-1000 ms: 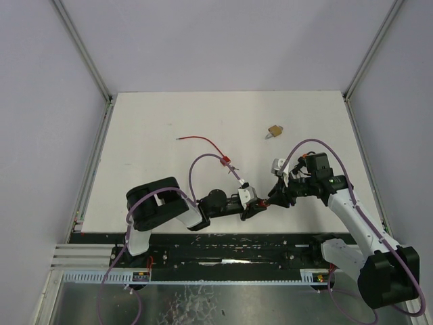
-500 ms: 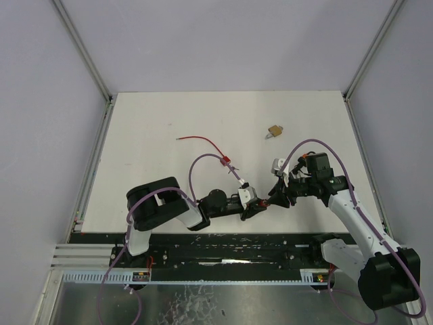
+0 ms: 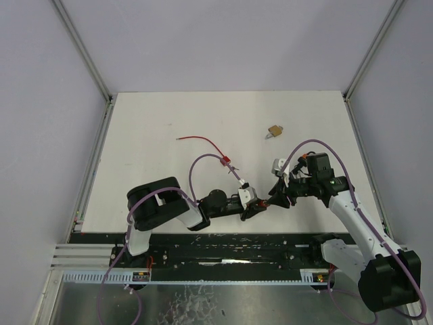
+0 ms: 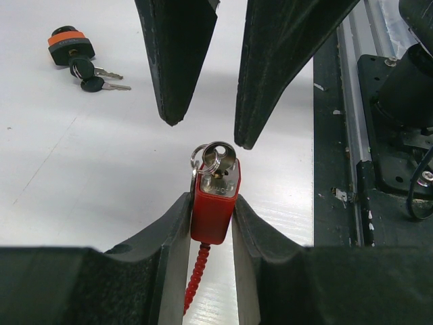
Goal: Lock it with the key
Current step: Lock the lock.
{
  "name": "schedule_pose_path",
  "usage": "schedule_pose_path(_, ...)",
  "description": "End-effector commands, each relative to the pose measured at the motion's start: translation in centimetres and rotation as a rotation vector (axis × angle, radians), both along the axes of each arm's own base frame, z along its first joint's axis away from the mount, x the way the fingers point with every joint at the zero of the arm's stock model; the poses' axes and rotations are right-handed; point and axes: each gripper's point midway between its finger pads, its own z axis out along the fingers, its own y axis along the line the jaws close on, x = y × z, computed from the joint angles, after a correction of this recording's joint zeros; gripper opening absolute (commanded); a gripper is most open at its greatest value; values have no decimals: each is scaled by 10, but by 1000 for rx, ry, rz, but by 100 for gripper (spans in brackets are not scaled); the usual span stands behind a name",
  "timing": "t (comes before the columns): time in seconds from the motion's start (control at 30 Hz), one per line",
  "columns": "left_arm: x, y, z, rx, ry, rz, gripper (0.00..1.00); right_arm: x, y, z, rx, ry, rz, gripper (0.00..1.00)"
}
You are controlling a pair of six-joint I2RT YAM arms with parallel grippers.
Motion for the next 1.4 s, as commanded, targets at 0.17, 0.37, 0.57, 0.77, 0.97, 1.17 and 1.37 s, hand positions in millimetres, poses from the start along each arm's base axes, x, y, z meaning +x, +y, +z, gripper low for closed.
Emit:
schedule_pose_path(0.17,-1,0,-4,-5,7,5,0,2,3,12,16,-35,12,45)
schedule_pose_path(0.37,-1,0,-5,-4,8,3,0,1,3,13,16,-39,19,45)
schedule_pose_path(0.57,-2,-1,-5,-4,8,-3,0,1,3,14,16,-40,20,46)
schedule_pose_path(0.77,-3,-1,-5,-4,9,-4,0,1,3,16,13,-50,20,46)
schedule_pose_path(0.97,-3,-1,-5,-2,7,-6,0,1,2,15,10,-46,23,47)
schedule_pose_path(1.17,-3,-1,-6,-1,4,-11,0,2,2,16,6,-50,18,47)
schedule_pose_path(1.37,-3,0,-3,-4,4,-8,0,3,0,18,17,-45,9,47)
